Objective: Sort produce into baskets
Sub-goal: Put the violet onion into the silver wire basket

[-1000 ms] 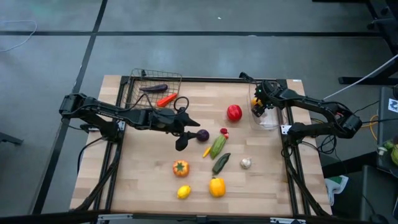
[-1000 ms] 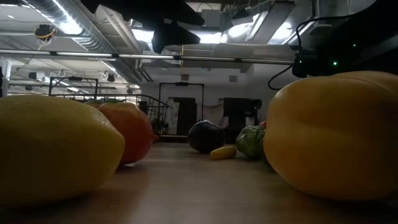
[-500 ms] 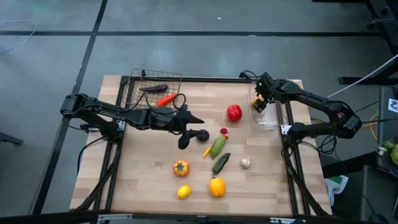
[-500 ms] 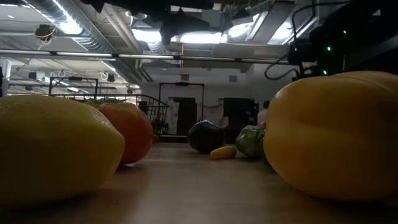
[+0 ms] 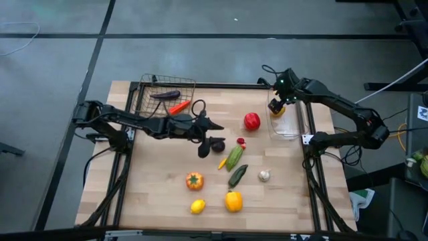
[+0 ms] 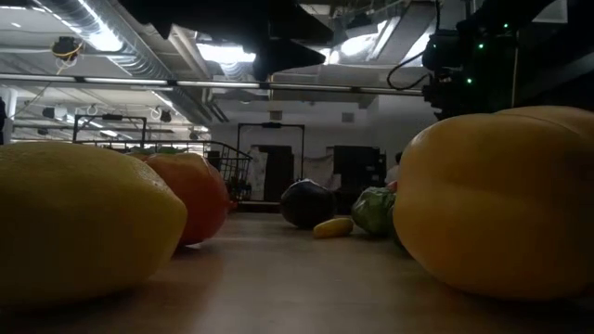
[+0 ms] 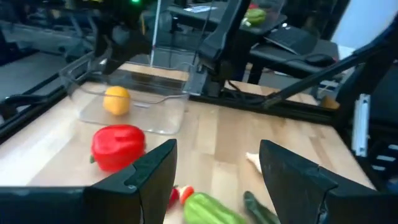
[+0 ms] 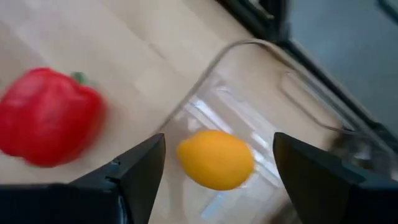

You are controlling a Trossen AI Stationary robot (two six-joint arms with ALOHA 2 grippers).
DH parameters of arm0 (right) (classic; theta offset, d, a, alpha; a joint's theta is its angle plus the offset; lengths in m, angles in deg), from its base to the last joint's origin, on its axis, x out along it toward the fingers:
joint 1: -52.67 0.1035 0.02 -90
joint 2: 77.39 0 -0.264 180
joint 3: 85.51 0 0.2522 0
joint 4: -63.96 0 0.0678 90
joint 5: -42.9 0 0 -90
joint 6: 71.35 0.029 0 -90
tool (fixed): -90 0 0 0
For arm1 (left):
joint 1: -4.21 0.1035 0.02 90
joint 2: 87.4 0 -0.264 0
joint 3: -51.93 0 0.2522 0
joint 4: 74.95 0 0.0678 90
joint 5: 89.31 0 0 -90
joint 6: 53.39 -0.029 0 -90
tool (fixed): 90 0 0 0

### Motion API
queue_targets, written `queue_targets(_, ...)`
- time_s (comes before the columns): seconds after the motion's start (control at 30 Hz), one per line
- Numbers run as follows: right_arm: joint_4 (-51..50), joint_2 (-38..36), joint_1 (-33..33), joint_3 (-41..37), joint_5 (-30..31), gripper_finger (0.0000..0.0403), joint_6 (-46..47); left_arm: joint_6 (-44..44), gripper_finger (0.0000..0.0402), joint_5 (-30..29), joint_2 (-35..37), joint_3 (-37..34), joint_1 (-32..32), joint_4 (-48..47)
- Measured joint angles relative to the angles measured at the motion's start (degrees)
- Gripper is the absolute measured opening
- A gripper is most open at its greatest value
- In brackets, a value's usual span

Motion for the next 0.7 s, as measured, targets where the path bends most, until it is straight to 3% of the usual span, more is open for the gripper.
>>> queue_targets(0.23, 0.01, -0.01, 0.0, 0.0, -3.49, 0.0296, 0.03, -2.11, 0.023, -1.24, -0.72, -0.02, 0.96, -1.05)
queue_targets(0.37, 0.09, 0.0, 0.0, 0.0, -3.51, 0.0296, 0.03, -1.71, 0.0258, -4.18, -1.61, -0.02, 0.89, -0.88)
queue_targets(0.5, 0.13, 0.0, 0.0, 0.0, -3.49, 0.0296, 0.03, 2.31, 0.0292, -9.2, -2.55, -0.02, 0.89, -0.38)
queue_targets(0.7, 0.13, 0.0, -0.02, 0.0, -3.49, 0.0296, 0.03, 12.79, 0.0312, -9.55, -4.42, 0.02, 1.35, 0.29)
